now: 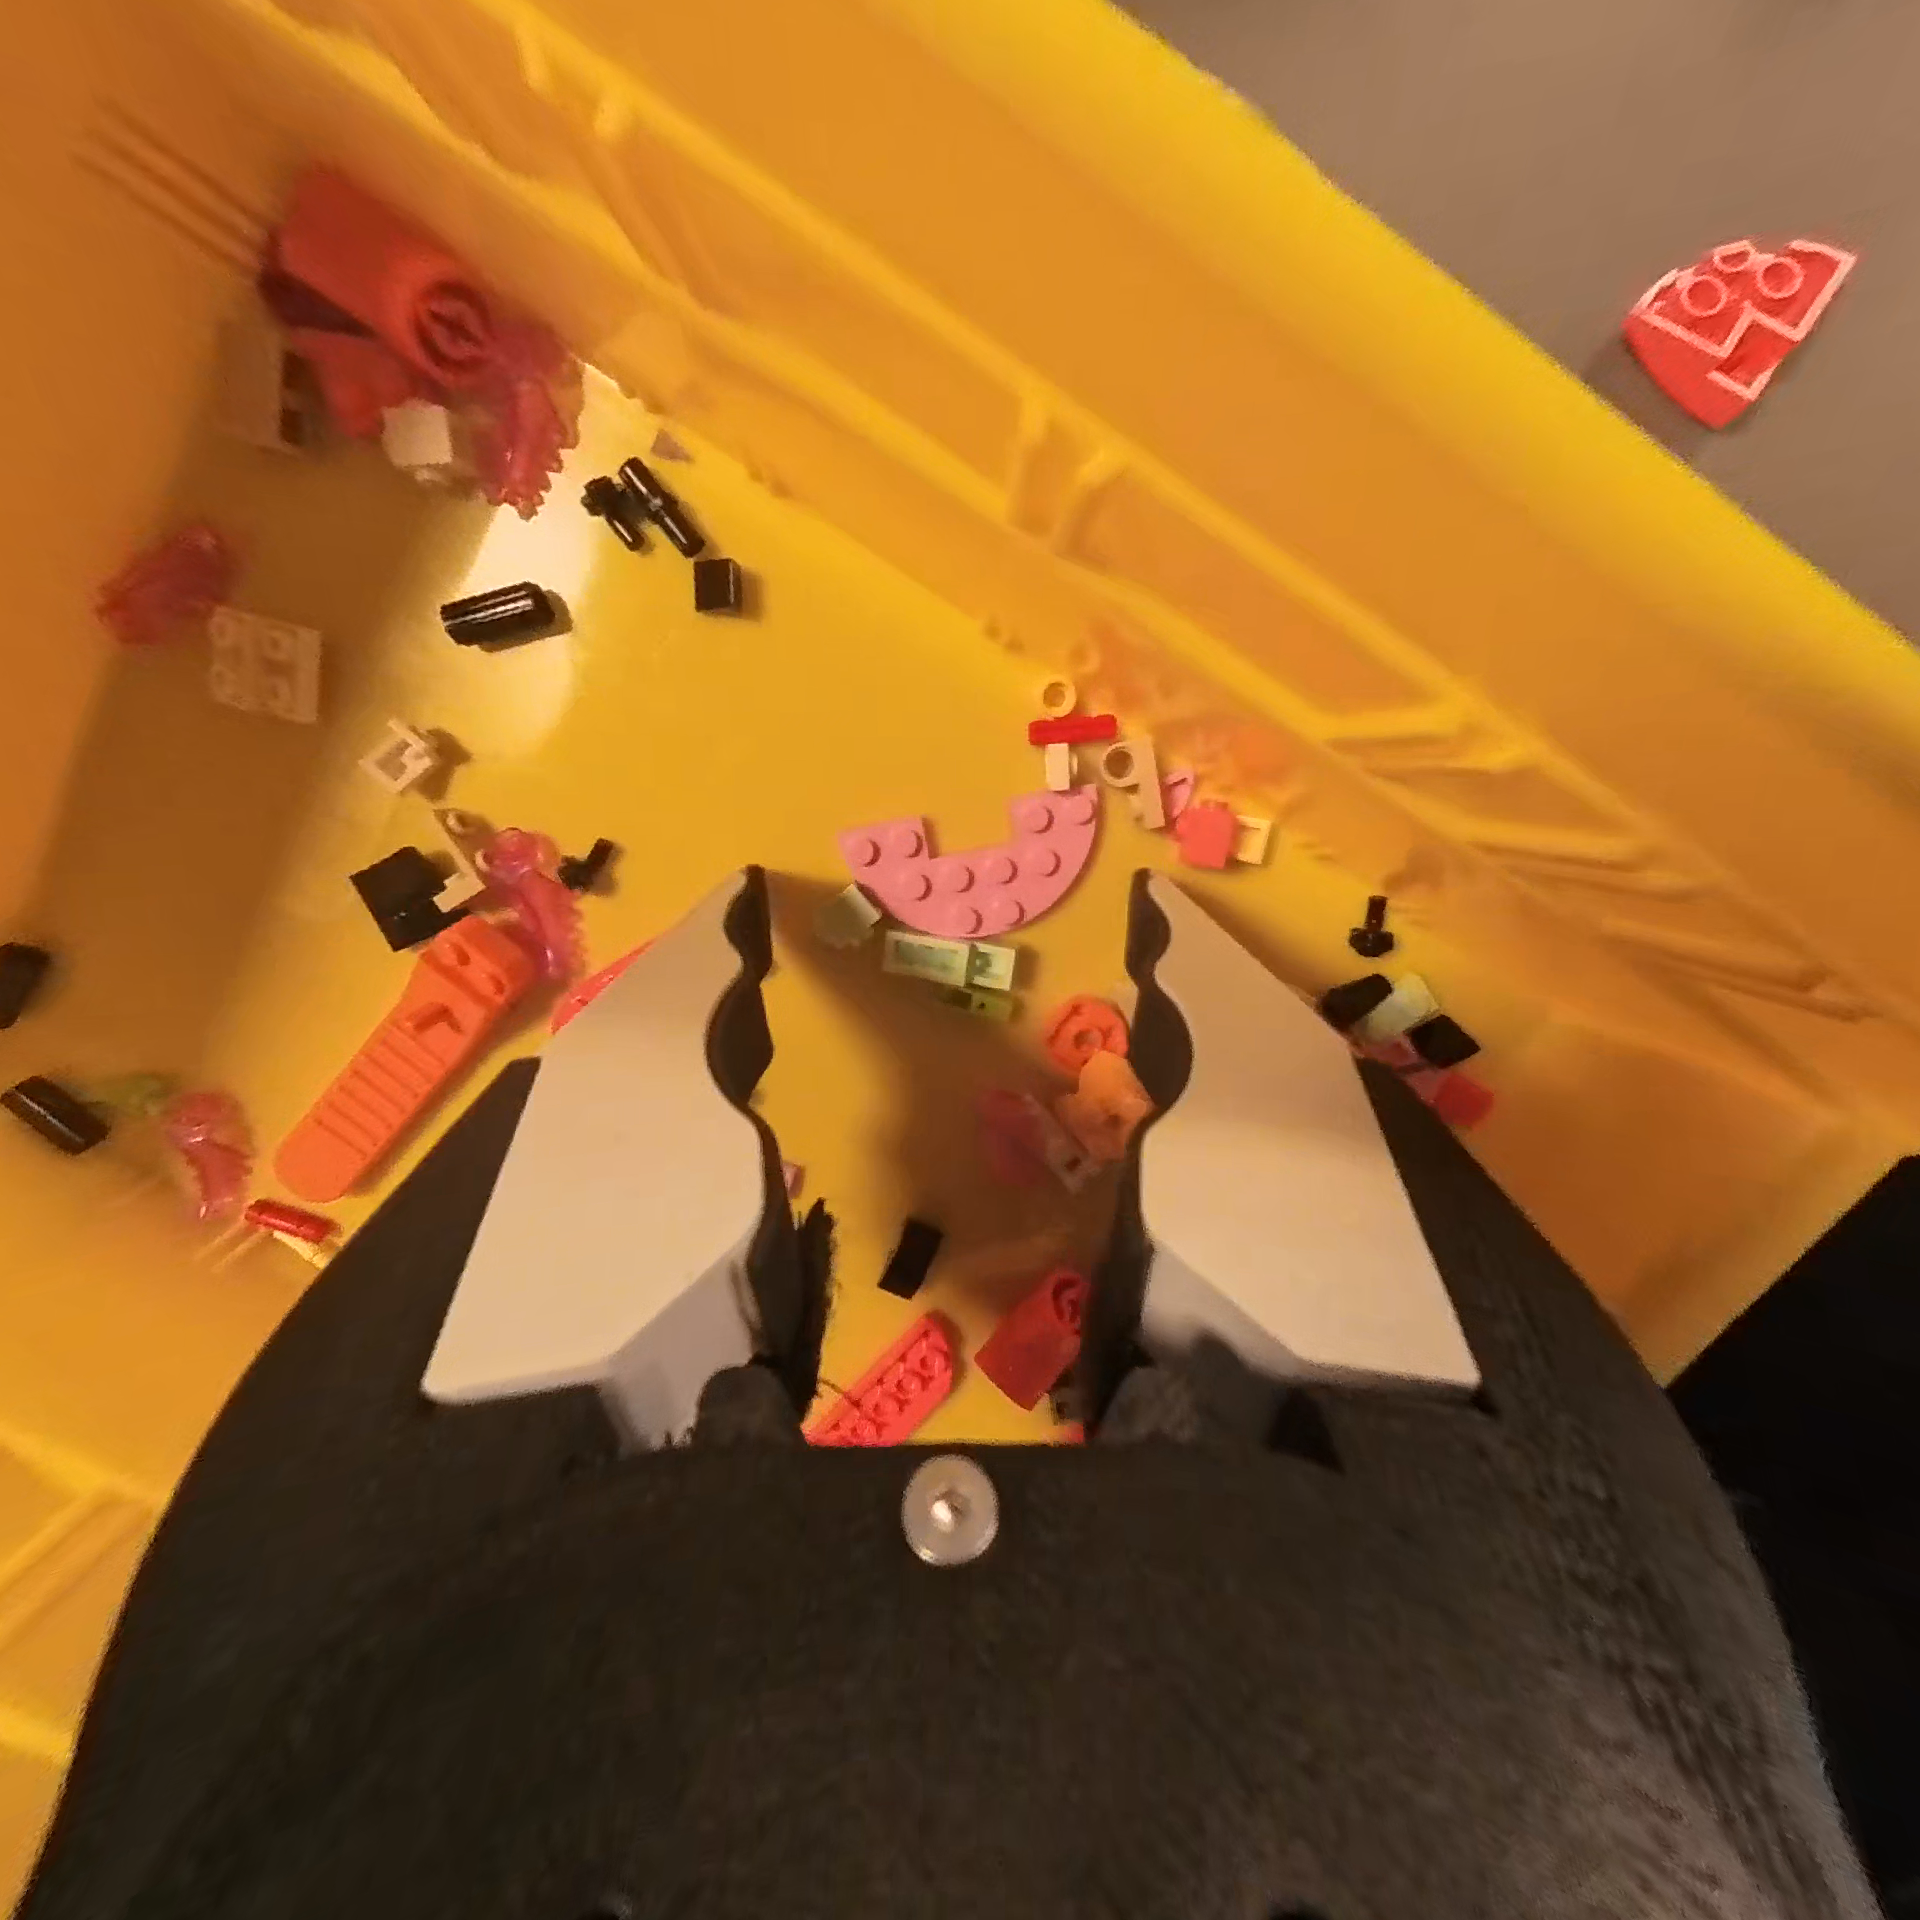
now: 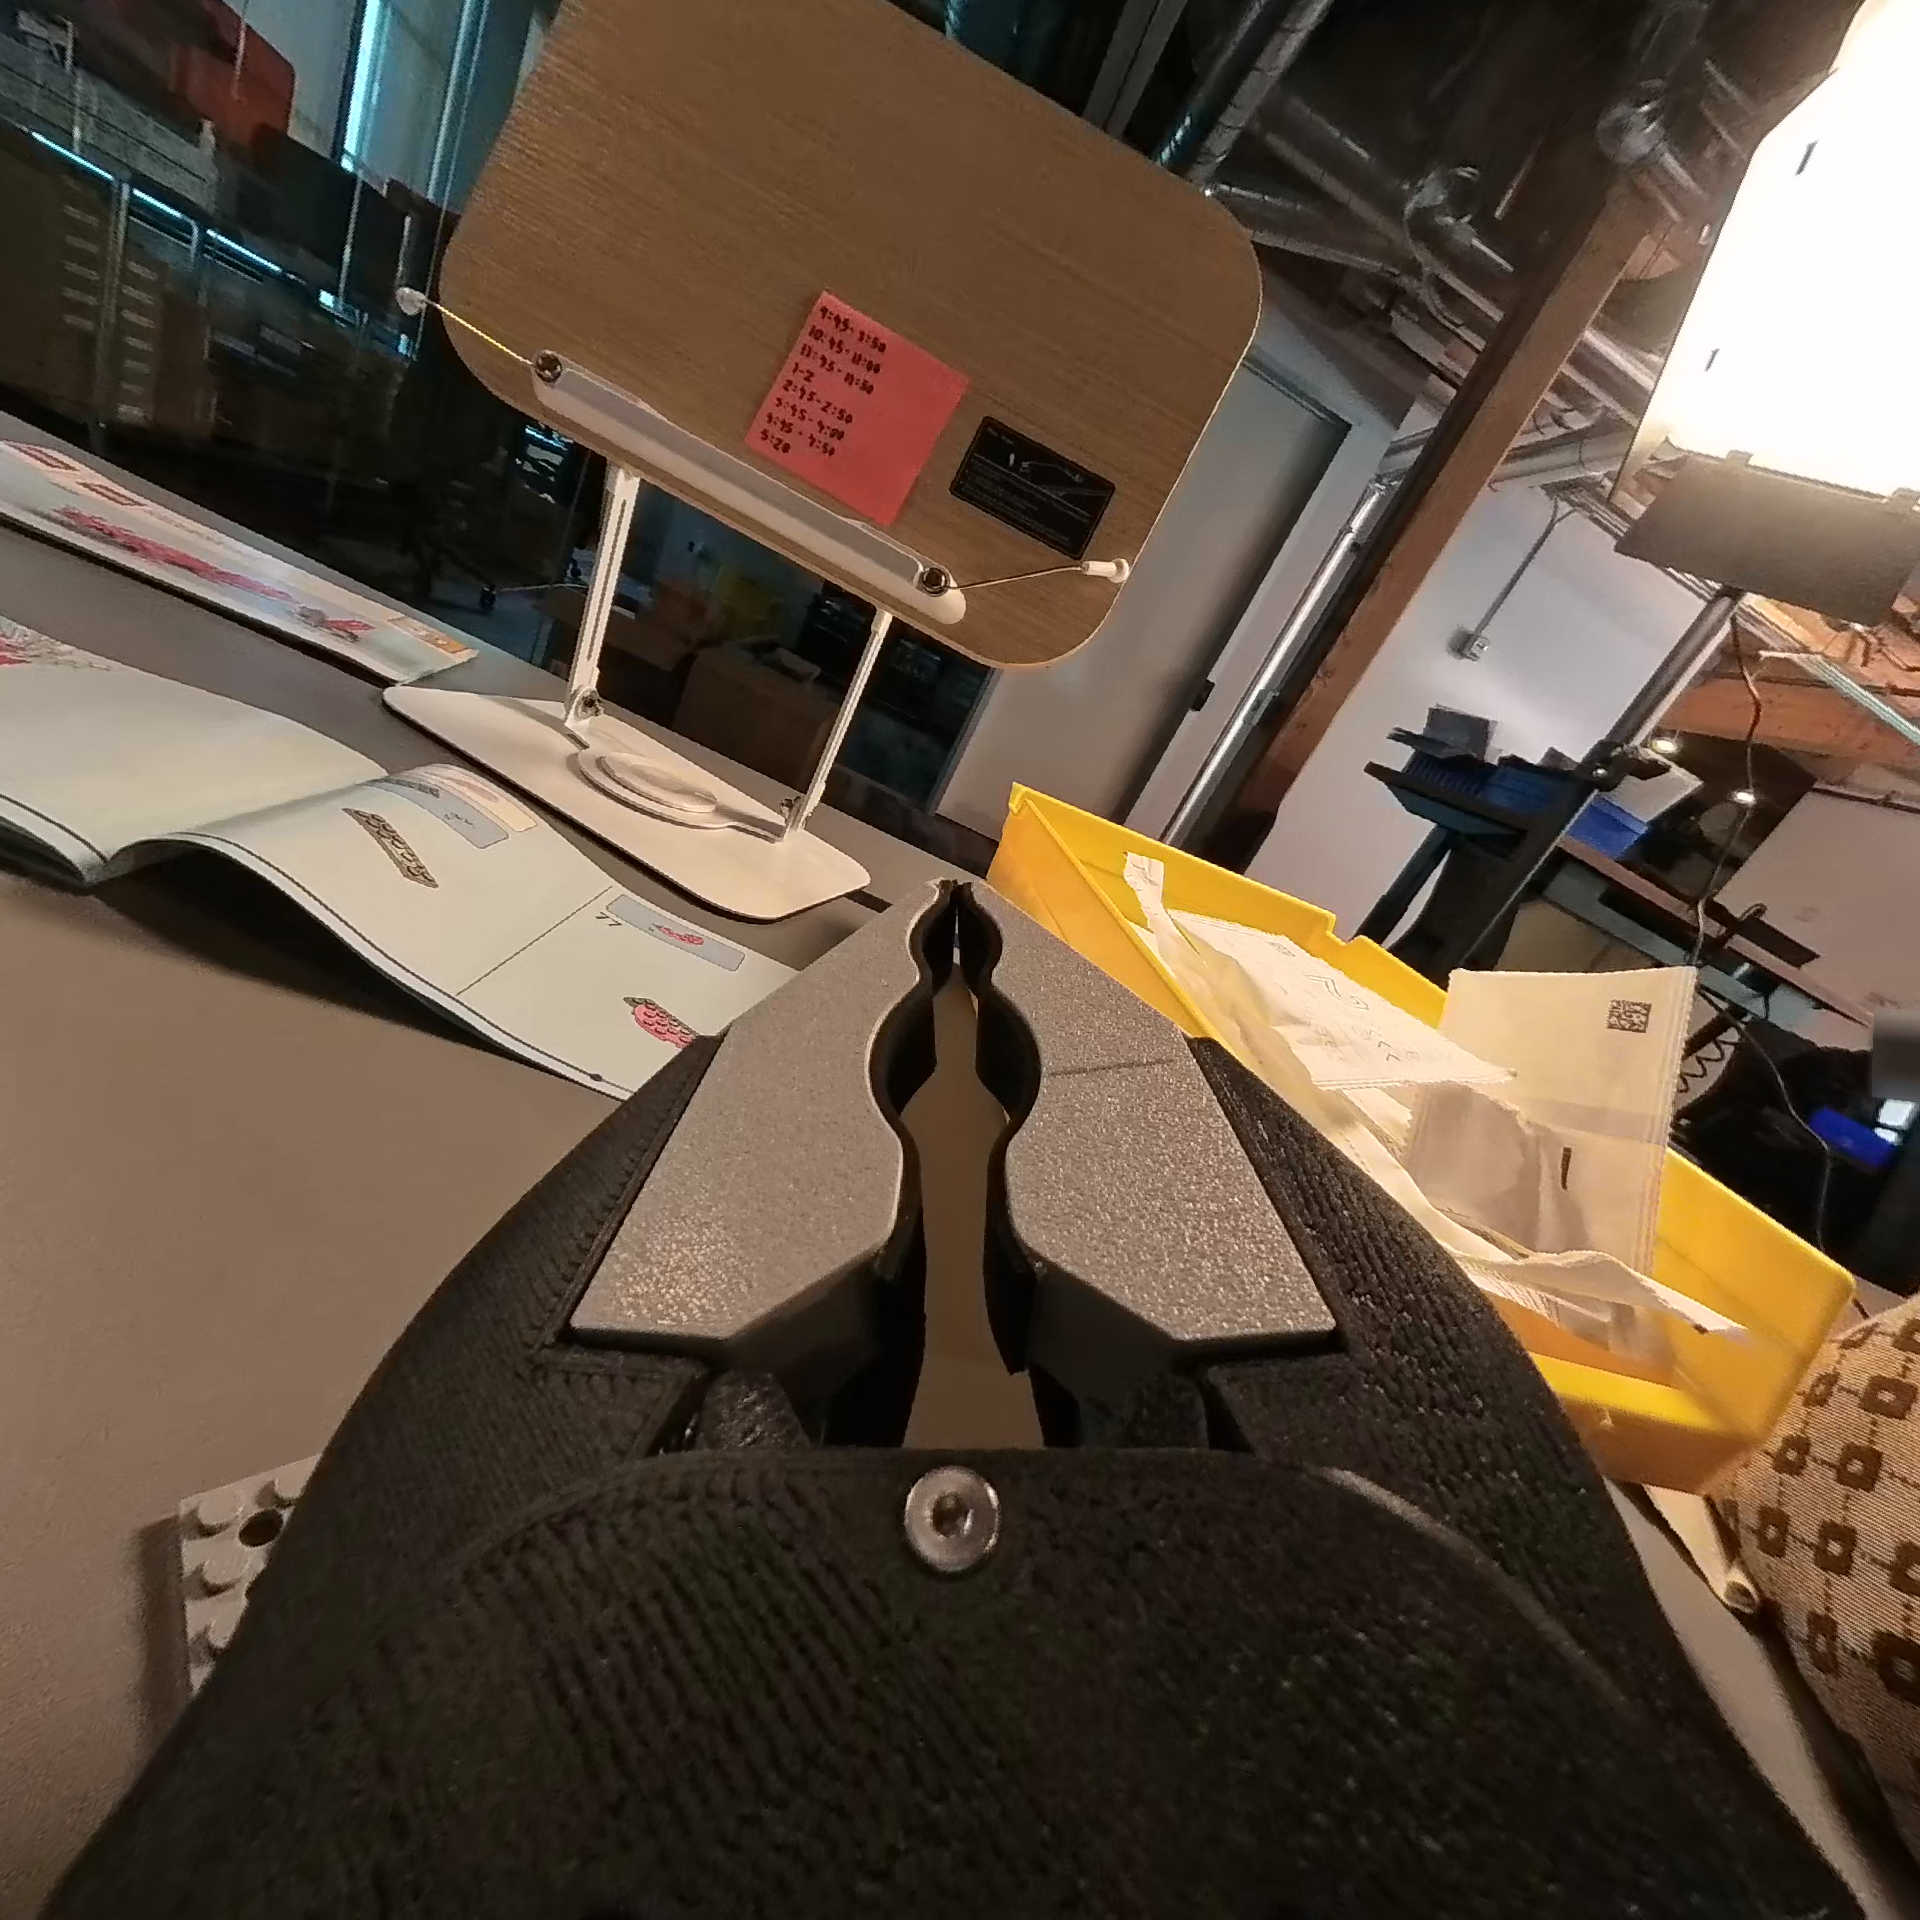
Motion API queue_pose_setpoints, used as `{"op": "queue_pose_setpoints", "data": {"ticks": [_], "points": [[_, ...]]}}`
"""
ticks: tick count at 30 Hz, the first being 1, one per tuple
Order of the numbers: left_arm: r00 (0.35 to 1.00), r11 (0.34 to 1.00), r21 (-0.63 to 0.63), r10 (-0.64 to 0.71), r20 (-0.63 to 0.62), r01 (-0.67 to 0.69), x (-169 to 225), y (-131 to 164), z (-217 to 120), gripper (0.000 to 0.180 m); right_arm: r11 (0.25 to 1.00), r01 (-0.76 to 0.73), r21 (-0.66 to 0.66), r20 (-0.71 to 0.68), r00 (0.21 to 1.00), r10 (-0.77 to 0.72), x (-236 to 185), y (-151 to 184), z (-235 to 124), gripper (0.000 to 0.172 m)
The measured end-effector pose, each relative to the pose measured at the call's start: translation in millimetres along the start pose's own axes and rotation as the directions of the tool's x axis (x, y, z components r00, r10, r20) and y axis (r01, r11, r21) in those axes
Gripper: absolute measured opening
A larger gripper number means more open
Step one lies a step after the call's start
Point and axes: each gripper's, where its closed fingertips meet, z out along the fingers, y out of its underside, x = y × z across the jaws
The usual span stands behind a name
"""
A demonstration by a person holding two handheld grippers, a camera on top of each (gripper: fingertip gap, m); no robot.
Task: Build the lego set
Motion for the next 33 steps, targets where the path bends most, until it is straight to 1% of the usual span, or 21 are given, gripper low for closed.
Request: {"op": "queue_pose_setpoints", "data": {"ticks": [4,6,10,13,15,18,20,21,23,25,26,28,30,32,33], "points": [[1.0,1.0,0.008,0.007,-0.002,-0.007,-3,-2,0,0.056,1.0,0.001,0.0,0.002,1.0,-0.001,0,0,0,0.0],[1.0,1.0,0.015,0.019,-0.005,-0.019,-3,-3,0,0.044,1.0,0.0,0.001,0.003,1.0,0.0,0,0,0,0.0],[0.998,0.998,0.015,0.06,-0.001,-0.06,-4,-3,-1,0.042,1.0,-0.001,0.001,0.004,1.0,0.001,-1,0,0,0.0],[0.988,0.992,0.033,0.116,0.103,-0.12,-15,-2,-9,0.041,1.0,-0.006,0.003,0.003,1.0,0.006,0,0,0,0.0],[0.978,0.988,0.088,0.113,0.177,-0.13,-22,-7,-24,0.041,1.0,-0.009,0.003,0.003,1.0,0.009,0,0,0,0.0],[0.936,0.965,0.217,0.065,0.345,-0.147,-33,-25,-64,0.041,1.0,-0.012,0.005,0.005,1.0,0.012,-1,-1,0,0.0],[0.902,0.924,0.348,-0.006,0.433,-0.161,-26,-48,-101,0.041,1.0,-0.006,0.003,0.002,1.0,0.006,-1,-1,0,0.0],[0.895,0.894,0.416,-0.04,0.445,-0.167,-15,-60,-119,0.041,1.0,-0.005,0.004,0.0,1.0,0.005,-1,-1,0,0.0],[0.912,0.843,0.513,-0.071,0.405,-0.162,21,-82,-139,0.041,1.0,-0.007,0.006,-0.004,1.0,0.007,0,-2,0,0.0],[0.942,0.809,0.562,-0.03,0.335,-0.174,71,-100,-139,0.041,1.0,-0.007,0.006,-0.005,1.0,0.008,1,-2,-1,0.0],[0.952,0.79,0.581,0.012,0.305,-0.196,99,-109,-133,0.041,1.0,-0.007,0.007,-0.006,1.0,0.007,1,-2,-1,0.0],[0.97,0.77,0.596,0.12,0.212,-0.226,157,-127,-109,0.041,1.0,-0.007,0.009,-0.003,1.0,0.007,0,-2,-1,0.0],[0.974,0.761,0.613,0.218,0.071,-0.214,216,-146,-76,0.041,1.0,-0.006,0.007,-0.001,1.0,0.006,0,-2,-1,0.0],[0.955,0.78,0.593,0.29,-0.061,-0.198,264,-163,-37,0.041,1.0,-0.007,0.008,0.002,1.0,0.007,-1,-2,-1,0.0],[0.947,0.789,0.581,0.307,-0.094,-0.198,279,-173,-19,0.041,1.0,-0.009,0.009,0.004,1.0,0.009,-1,-2,-1,0.0]]}}
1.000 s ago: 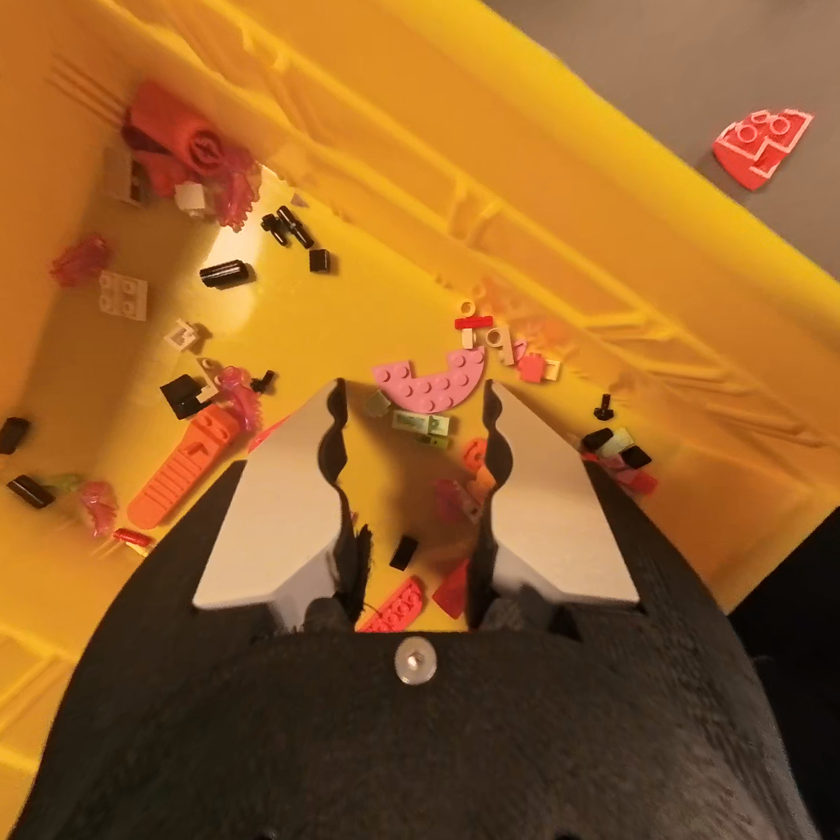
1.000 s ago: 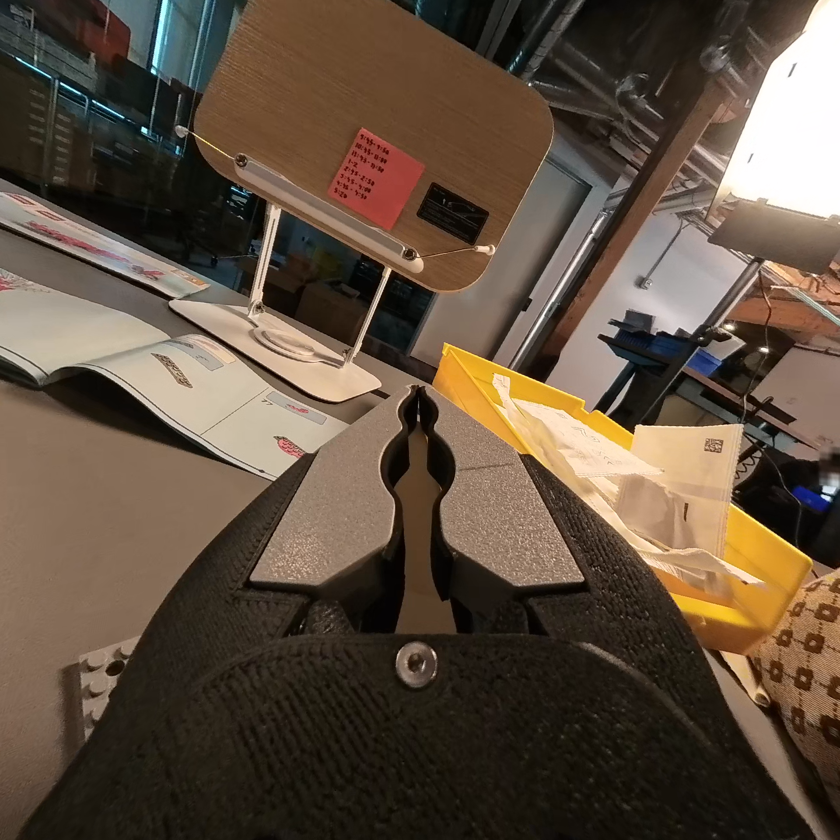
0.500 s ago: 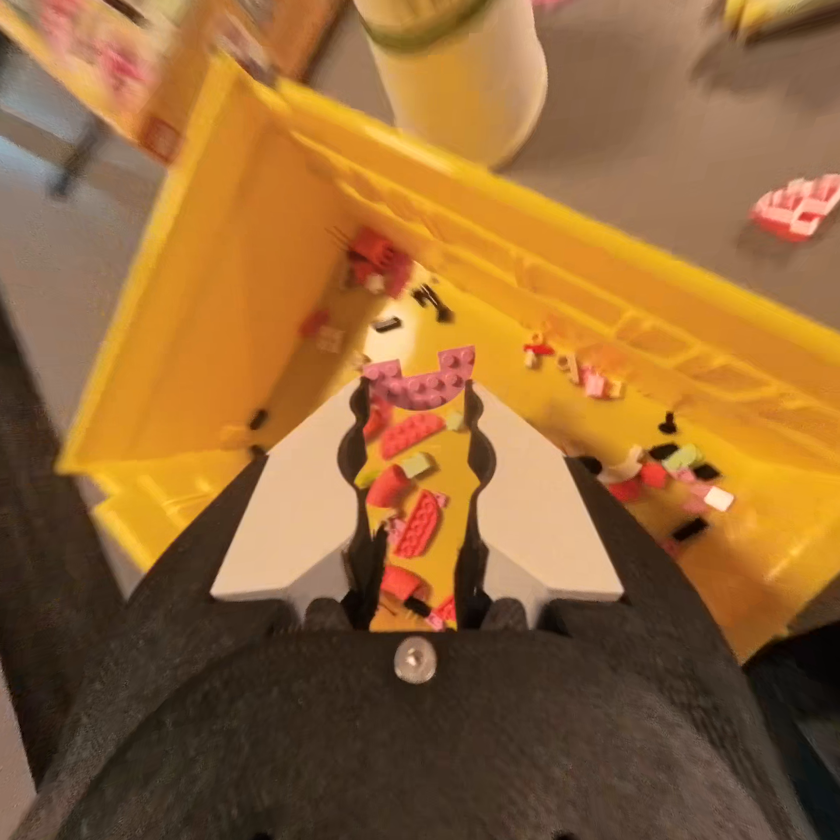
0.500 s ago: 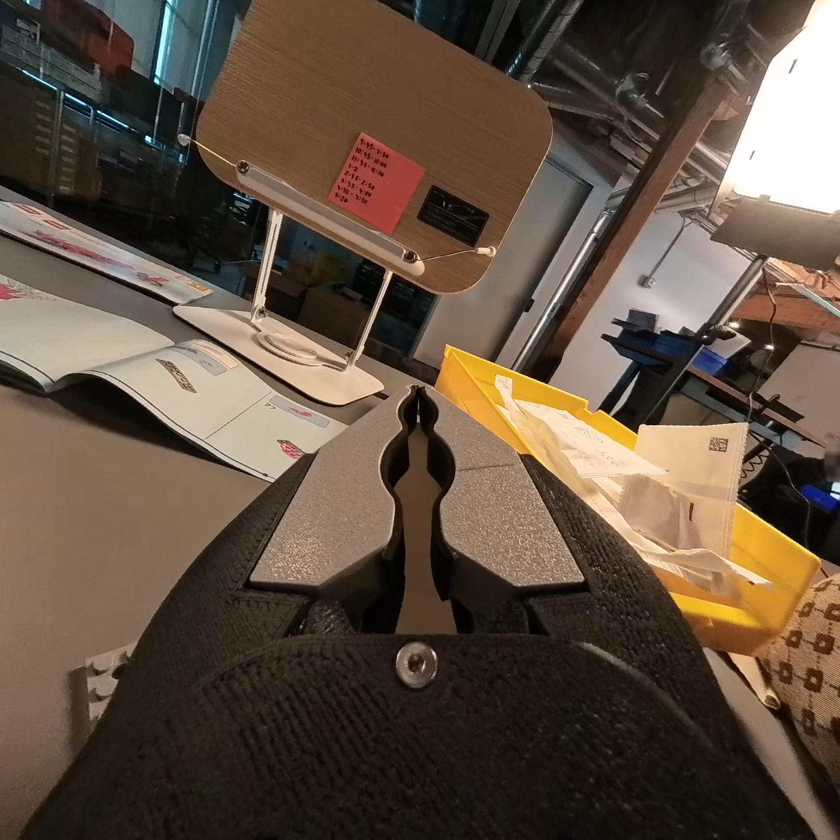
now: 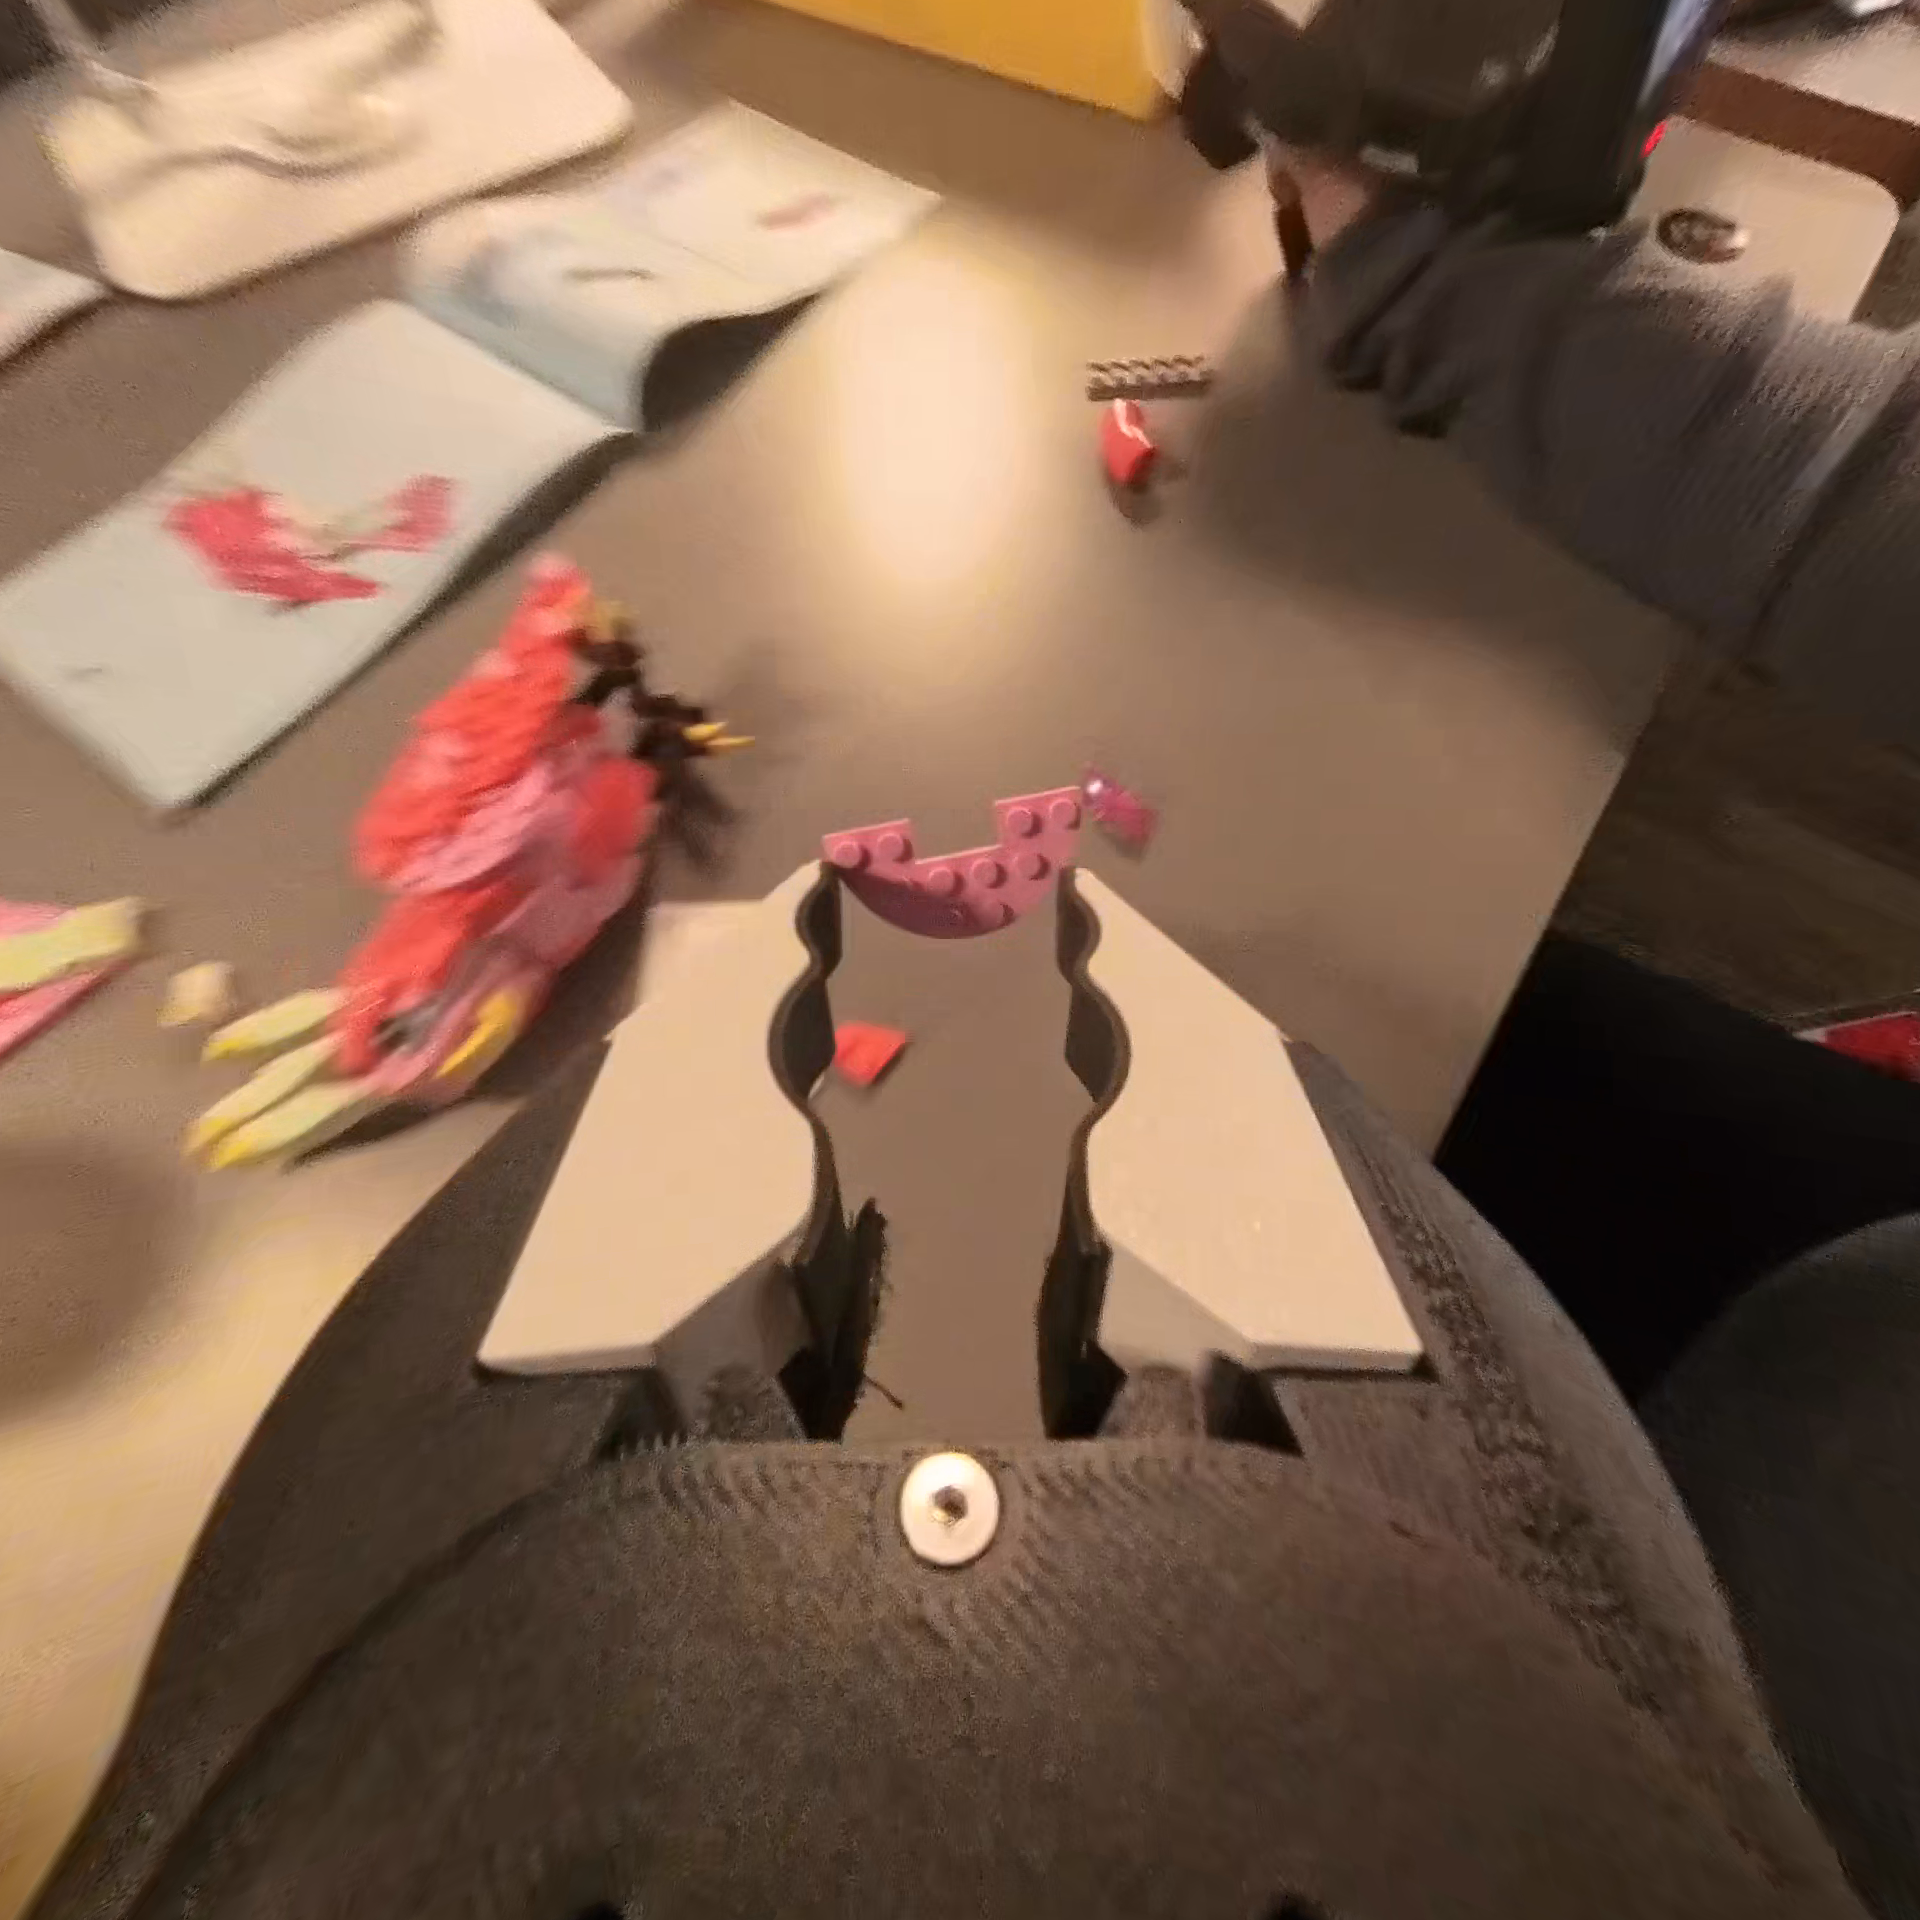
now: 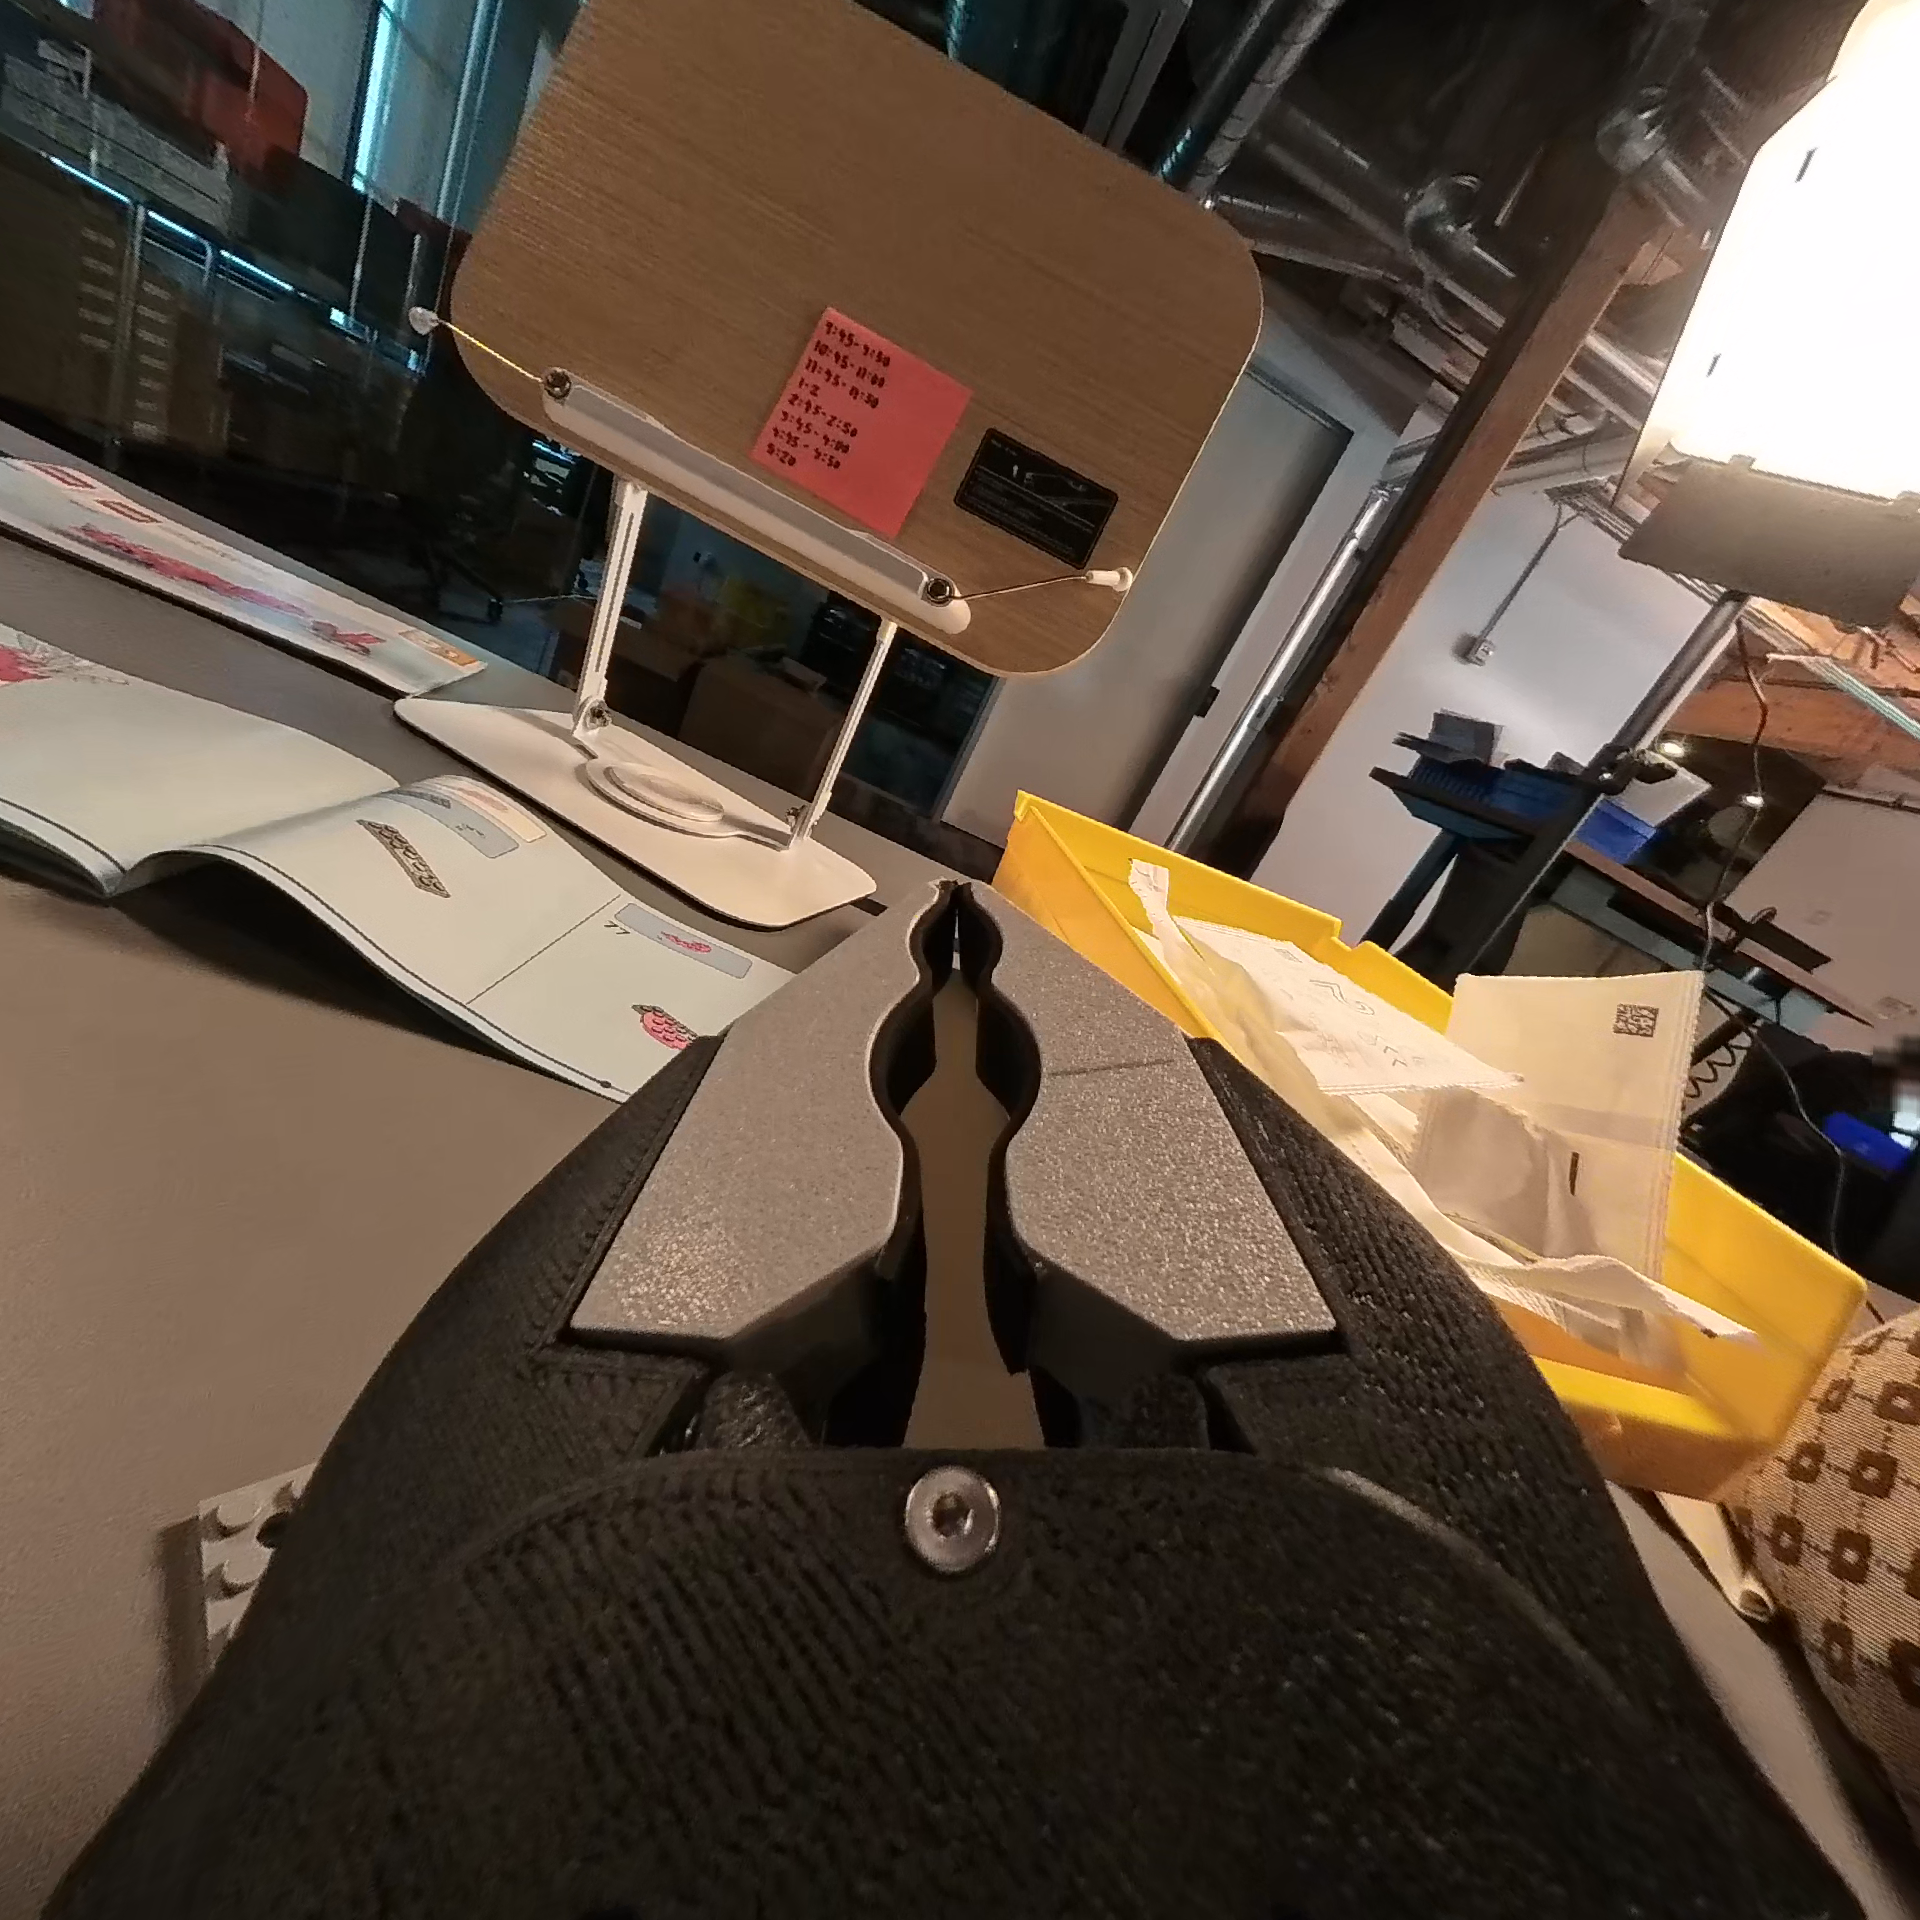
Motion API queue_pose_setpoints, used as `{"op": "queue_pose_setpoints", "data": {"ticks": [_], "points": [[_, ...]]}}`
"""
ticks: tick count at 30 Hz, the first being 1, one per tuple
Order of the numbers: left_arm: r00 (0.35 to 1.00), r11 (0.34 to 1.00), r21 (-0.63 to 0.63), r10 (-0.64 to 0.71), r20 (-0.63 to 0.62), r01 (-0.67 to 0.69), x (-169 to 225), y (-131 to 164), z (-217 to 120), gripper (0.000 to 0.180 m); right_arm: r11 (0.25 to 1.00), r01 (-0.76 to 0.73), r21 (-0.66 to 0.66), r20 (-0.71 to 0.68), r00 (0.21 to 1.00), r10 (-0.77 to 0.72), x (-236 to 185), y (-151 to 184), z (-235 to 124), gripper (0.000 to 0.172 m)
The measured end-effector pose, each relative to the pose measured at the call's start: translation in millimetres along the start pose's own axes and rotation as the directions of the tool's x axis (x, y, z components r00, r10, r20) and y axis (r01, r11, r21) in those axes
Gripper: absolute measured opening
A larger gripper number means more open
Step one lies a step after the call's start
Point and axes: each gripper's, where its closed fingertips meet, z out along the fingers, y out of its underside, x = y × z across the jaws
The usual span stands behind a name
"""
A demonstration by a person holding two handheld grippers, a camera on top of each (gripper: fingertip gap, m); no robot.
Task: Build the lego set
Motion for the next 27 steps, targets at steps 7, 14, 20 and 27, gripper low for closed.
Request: {"op": "queue_pose_setpoints", "data": {"ticks": [7,14,20,27], "points": [[0.995,0.99,-0.104,-0.1,-0.004,0.099,5,-2,95,0.041,1.0,-0.026,0.008,-0.007,1.0,0.026,4,0,-1,0.0],[0.997,0.984,-0.156,-0.083,0.002,0.083,7,6,105,0.054,0.999,-0.035,0.011,-0.004,0.999,0.035,4,0,-1,0.0],[1.0,0.995,0.096,0.0,0.015,-0.002,12,-9,30,0.051,0.999,-0.039,0.009,-0.016,0.999,0.04,7,0,-3,0.0],[0.977,0.923,0.385,-0.066,0.204,-0.018,-10,11,-99,0.042,1.0,-0.021,-0.003,-0.025,0.999,0.021,7,2,-1,0.0]]}}
